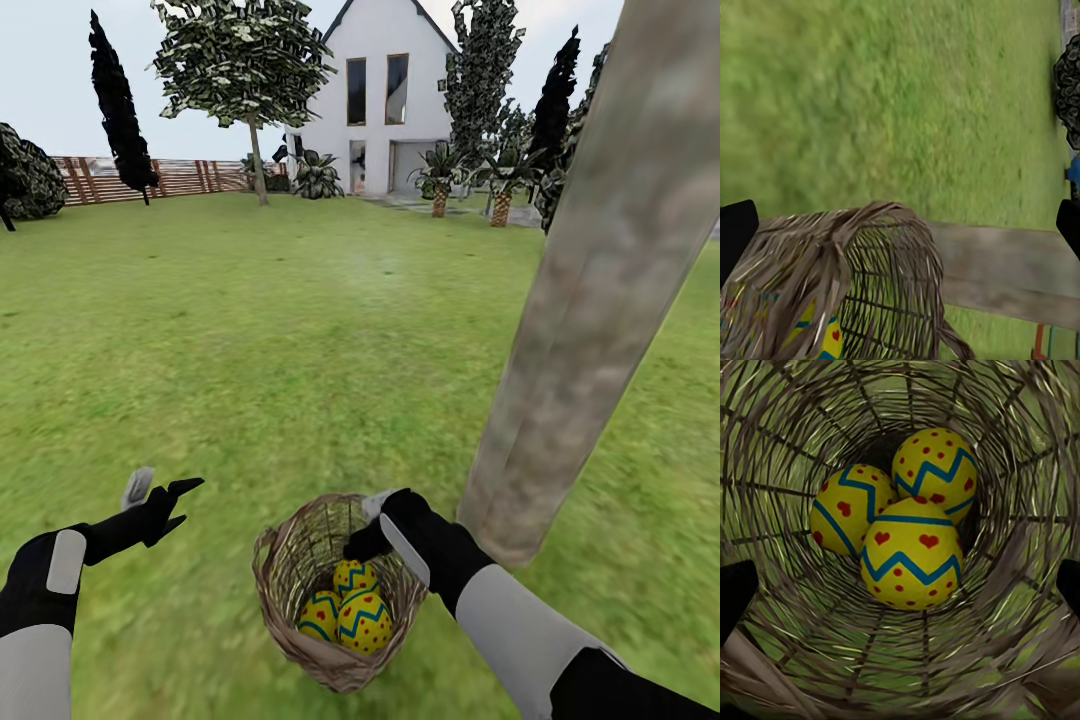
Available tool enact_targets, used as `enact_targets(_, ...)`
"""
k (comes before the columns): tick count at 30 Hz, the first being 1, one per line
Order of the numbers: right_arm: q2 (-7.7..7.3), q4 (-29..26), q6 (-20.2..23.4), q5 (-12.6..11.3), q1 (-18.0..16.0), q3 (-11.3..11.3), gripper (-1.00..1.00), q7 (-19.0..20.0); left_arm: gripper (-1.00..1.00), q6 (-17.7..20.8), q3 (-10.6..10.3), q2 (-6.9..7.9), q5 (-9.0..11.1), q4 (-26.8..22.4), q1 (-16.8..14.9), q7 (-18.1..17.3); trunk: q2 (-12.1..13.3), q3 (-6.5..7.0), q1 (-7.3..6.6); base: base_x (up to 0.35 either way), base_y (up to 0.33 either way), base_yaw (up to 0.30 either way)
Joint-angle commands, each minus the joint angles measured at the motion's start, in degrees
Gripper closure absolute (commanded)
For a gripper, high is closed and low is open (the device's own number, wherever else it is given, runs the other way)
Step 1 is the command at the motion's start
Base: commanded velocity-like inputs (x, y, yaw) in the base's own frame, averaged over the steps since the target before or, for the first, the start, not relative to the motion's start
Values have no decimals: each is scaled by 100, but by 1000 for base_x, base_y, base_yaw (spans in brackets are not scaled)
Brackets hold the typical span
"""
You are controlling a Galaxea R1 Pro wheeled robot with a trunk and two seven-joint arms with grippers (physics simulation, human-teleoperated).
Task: Take the three Easter eggs out of the wicker basket on the lawn in the garden, then place them on the lawn next to a single tree (choose any tree) so that all three eggs are next to the same tree and none are left in the basket.
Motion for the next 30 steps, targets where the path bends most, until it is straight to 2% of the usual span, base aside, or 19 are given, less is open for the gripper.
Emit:
enact_targets(1,0,-2,28,-96,-6,13,-100,-21,-100,35,16,-3,-25,-1,-6,-38,-44,-24,22,0,0,0)
enact_targets(7,0,-12,41,-275,-6,18,-100,-22,-100,35,13,-10,-25,0,-6,-36,-285,-131,153,0,0,0)
enact_targets(30,0,-25,41,-277,-3,9,-100,-22,-100,31,18,-10,-25,8,-6,-38,-1207,-544,658,0,0,0)
